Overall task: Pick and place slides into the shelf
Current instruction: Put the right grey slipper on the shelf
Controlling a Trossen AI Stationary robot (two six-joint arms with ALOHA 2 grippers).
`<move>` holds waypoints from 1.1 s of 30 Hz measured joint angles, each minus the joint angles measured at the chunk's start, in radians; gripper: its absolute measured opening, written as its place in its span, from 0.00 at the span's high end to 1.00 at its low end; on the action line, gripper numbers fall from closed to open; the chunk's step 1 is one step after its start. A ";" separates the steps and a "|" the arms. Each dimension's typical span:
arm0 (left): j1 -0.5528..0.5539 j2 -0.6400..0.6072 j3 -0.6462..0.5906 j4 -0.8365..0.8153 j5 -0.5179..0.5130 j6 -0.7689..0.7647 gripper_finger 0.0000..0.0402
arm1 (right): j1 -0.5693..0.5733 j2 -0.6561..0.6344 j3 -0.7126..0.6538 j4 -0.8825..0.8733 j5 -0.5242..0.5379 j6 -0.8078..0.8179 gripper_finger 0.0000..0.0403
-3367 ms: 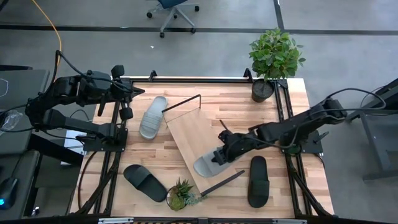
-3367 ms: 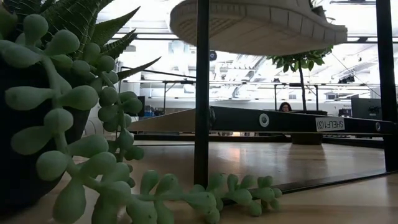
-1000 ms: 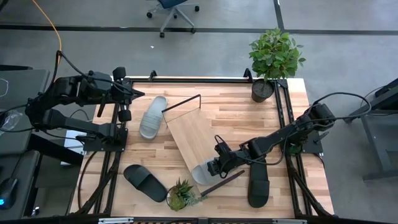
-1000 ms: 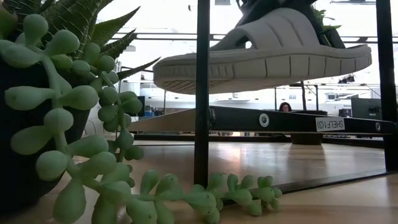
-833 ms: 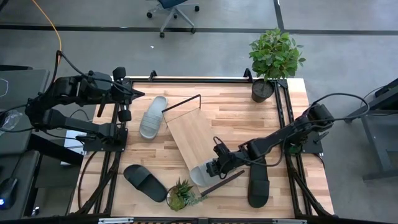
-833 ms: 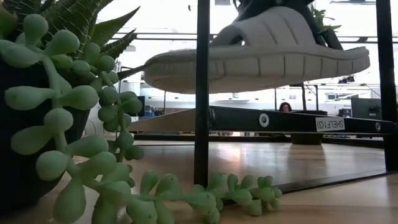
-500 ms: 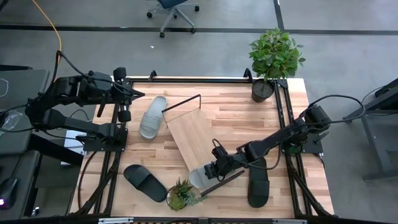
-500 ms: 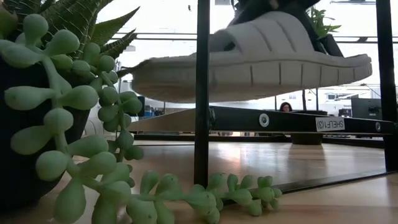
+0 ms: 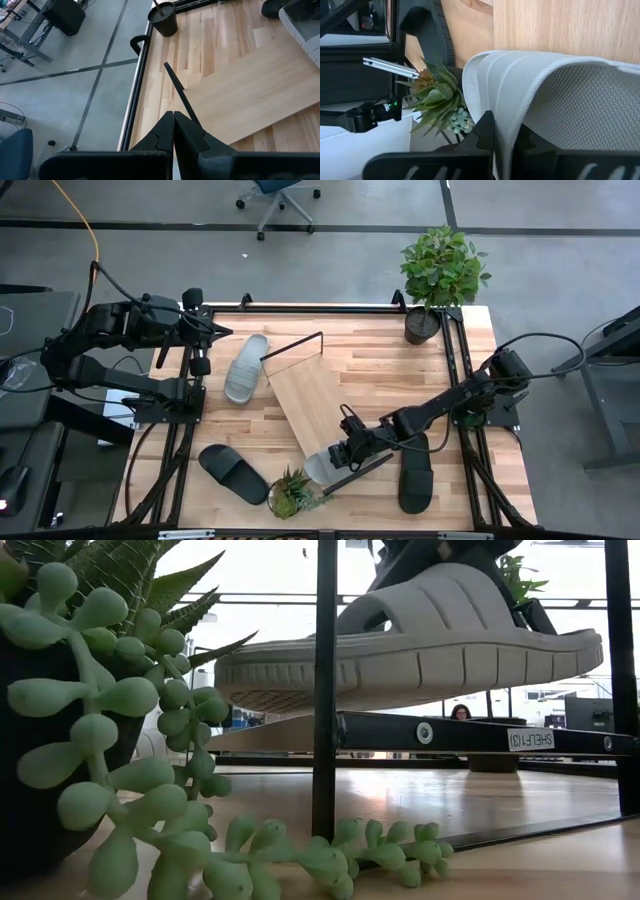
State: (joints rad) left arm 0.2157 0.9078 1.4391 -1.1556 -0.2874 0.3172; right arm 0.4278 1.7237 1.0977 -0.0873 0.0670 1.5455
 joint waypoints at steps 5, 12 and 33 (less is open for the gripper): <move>0.000 0.000 0.000 0.000 0.000 -0.001 1.00 | 0.000 0.000 0.000 0.005 -0.012 0.002 1.00; 0.000 0.000 0.000 0.000 0.000 -0.009 1.00 | 0.000 0.000 0.000 0.004 0.005 0.004 1.00; 0.000 0.000 0.000 0.000 -0.001 -0.011 1.00 | 0.027 0.000 0.000 0.008 0.086 0.052 1.00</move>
State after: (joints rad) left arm 0.2157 0.9081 1.4391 -1.1553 -0.2886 0.3061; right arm 0.4545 1.7237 1.0977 -0.0792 0.1532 1.5974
